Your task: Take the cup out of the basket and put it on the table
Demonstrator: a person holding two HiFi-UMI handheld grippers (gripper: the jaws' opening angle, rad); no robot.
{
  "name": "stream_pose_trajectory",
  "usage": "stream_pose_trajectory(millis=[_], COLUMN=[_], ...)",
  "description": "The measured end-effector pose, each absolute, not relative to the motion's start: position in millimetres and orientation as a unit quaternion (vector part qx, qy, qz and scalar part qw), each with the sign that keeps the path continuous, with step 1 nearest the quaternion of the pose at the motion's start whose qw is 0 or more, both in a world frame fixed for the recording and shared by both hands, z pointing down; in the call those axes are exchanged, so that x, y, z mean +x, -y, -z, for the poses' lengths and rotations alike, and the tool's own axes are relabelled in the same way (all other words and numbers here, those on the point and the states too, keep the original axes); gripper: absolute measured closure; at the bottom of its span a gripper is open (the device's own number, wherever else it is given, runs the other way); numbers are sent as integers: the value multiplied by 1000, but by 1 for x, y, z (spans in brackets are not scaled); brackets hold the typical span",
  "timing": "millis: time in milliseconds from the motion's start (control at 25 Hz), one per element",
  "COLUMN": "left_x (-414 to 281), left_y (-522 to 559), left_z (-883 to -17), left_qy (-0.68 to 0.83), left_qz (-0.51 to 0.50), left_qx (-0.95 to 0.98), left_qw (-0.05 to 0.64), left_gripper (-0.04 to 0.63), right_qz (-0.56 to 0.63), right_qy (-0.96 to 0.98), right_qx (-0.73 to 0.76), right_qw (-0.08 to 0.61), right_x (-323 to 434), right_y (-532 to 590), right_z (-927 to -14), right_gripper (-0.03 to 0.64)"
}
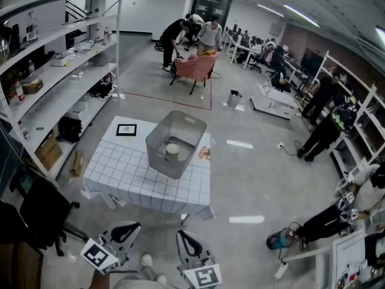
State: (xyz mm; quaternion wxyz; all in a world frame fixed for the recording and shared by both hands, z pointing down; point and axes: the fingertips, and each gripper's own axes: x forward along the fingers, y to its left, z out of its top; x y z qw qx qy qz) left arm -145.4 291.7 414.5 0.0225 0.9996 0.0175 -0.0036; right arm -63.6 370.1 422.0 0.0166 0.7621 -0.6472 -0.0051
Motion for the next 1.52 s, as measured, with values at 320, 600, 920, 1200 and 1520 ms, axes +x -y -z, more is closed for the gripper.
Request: stream_pose_trajectory(millis=[320, 600, 920, 1200, 1520], left_x=[-120, -101, -66, -24, 23], left_y=[-240, -211, -188, -170, -159], left_z=[-421, -427, -431, -434, -429], left_qy=[-39, -58, -62, -46, -30], left_qz=[3, 12, 9, 4, 0], left_qx=[999, 998, 997, 998, 999], left_qw=[14, 27, 36, 44, 40], left_gripper=[583, 583, 583, 583, 583], right_qz=[13, 35, 39, 35, 29], right_qy=[633, 622, 630, 642, 654], right_qx=[773, 779, 773, 765, 756], right_qw=[40, 63, 55, 39, 17], right_x=[-40, -22, 6, 52, 96], right_y=[-321, -287, -257, -239, -226], right_z=[-425, -422, -423, -424, -421], right_gripper=[607, 607, 607, 607, 607])
